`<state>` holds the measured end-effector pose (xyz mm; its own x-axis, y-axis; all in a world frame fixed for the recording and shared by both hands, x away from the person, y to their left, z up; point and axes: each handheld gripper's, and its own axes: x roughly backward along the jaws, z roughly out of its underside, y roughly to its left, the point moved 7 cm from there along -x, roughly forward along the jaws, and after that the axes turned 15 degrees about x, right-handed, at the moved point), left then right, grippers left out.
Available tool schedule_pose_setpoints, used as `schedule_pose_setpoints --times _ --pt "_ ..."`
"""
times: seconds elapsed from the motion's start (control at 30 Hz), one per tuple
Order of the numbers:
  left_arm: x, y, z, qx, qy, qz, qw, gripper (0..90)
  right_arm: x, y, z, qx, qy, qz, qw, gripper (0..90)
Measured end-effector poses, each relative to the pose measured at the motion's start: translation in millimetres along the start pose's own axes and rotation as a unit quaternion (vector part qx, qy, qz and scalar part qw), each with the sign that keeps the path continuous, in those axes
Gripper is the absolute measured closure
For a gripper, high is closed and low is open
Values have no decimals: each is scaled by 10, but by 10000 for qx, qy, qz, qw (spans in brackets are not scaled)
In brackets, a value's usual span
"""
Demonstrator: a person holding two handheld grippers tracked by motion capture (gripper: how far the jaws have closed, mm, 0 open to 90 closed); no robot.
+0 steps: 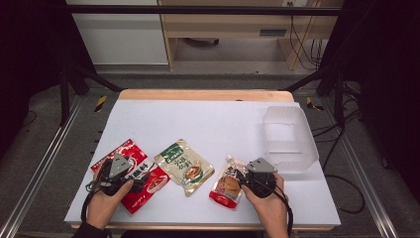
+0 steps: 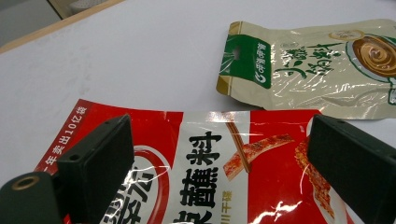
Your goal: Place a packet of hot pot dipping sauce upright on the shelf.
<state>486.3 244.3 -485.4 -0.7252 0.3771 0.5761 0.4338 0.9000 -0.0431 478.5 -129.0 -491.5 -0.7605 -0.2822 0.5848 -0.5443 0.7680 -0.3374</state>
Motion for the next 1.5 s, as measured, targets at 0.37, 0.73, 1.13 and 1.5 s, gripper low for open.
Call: schedule_pose_setpoints --times 0.37,0.73,1.13,1.5 --pt "-15 -32 11 -68 63 19 10000 76 -99 -66 15 -320 101 -33 9994 454" --pt "-18 -35 10 -73 67 35 9999 78 -234 -126 47 -376 311 -8 9988 493" --pt "-23 -52 14 -111 87 57 9999 79 -372 -108 143 -526 580 -304 9965 480" --pt "-29 -69 15 -150 96 86 9998 80 -406 -70 185 -685 676 -528 9940 467"
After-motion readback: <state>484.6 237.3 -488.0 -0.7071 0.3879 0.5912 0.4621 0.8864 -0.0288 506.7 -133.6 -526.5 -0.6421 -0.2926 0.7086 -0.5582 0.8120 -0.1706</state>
